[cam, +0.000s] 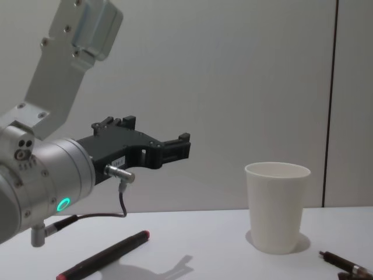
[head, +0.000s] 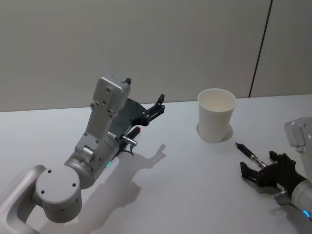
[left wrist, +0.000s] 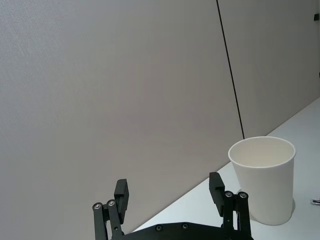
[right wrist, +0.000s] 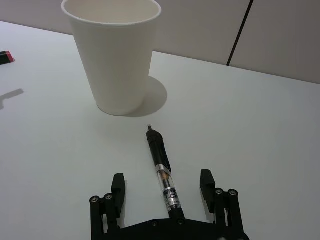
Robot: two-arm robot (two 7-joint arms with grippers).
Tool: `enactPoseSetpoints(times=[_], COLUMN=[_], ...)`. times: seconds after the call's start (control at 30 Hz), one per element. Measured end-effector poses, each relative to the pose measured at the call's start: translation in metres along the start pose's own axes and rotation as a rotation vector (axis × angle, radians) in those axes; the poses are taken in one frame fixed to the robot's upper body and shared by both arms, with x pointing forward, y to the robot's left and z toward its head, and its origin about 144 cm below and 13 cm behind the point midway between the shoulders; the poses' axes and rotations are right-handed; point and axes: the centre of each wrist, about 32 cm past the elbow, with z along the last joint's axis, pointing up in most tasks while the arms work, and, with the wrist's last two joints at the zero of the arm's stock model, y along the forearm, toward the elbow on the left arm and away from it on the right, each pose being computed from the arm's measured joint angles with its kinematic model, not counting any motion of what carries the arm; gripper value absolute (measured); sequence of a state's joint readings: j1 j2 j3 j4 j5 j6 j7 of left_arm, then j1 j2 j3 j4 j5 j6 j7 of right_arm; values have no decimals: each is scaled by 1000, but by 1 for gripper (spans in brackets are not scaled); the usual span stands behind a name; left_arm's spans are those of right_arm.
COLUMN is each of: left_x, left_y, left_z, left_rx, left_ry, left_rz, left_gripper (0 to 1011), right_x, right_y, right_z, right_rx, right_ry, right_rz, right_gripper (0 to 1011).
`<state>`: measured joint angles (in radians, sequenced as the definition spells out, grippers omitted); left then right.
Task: Place the pen into the pen holder.
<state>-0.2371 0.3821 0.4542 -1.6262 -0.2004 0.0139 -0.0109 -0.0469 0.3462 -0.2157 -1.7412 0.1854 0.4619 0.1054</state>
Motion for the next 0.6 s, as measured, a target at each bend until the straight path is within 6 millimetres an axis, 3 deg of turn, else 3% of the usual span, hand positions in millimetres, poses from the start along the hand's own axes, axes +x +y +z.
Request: enactPoseSetpoints(times=[0.6], left_x=[0], left_y=[0], left_z=[0], left_rx=[0], left_ry=[0], left_rz=[0], left_gripper=[1001], right_x=[0], right_y=[1], right_z=[-1], right_rx=[-5], right_ry=[8], right_rz=[-6], right_gripper=[850])
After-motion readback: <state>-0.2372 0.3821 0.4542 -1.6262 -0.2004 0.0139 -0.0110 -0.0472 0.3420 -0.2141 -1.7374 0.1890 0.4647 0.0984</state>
